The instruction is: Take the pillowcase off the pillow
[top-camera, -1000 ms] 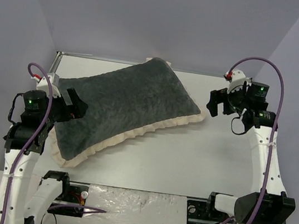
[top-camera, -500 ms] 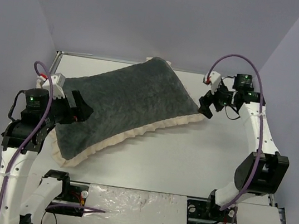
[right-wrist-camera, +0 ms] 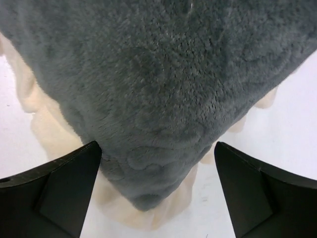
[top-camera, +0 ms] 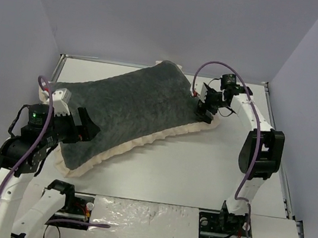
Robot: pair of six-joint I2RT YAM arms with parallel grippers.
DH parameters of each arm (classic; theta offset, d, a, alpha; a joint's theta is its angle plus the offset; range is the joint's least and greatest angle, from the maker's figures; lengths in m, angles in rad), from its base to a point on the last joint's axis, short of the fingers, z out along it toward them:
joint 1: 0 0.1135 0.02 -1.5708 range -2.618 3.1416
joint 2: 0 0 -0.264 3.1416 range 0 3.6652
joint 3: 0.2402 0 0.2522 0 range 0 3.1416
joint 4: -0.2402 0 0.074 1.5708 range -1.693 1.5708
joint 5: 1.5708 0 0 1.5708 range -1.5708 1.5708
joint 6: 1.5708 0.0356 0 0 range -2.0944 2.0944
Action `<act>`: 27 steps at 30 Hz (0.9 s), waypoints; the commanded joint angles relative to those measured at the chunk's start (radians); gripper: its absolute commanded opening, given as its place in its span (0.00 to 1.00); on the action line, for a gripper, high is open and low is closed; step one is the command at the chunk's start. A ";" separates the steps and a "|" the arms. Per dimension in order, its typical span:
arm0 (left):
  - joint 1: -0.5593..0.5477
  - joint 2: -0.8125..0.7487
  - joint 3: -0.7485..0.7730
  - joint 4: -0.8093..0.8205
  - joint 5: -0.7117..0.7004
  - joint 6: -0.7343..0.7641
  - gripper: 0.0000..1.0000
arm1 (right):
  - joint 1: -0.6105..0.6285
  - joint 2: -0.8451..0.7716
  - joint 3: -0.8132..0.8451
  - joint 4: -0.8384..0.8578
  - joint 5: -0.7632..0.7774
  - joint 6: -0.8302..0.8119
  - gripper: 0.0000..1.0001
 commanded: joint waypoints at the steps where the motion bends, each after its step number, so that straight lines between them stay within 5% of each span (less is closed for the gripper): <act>1: -0.010 0.008 -0.001 -0.055 -0.043 -0.018 0.94 | 0.017 0.055 0.049 -0.022 0.009 -0.082 0.88; 3: -0.013 0.008 -0.007 -0.080 -0.062 -0.012 0.94 | 0.019 0.074 0.061 -0.020 -0.003 -0.073 0.82; 6: -0.019 0.011 -0.006 -0.112 -0.099 0.007 0.94 | 0.018 0.088 0.060 -0.020 -0.029 -0.070 0.60; 7: -0.024 0.015 -0.004 -0.118 -0.106 0.011 0.94 | 0.016 0.088 0.056 -0.022 -0.039 -0.056 0.43; 10: -0.040 0.043 -0.003 -0.123 -0.123 0.040 0.94 | -0.013 0.062 0.058 -0.019 -0.100 0.013 0.16; 19: -0.220 0.164 0.049 -0.015 -0.231 0.087 0.94 | -0.188 -0.096 0.053 -0.011 -0.241 0.321 0.00; 27: -0.716 0.314 0.045 0.153 -0.569 0.221 0.94 | -0.375 -0.314 -0.097 0.036 -0.204 0.519 0.00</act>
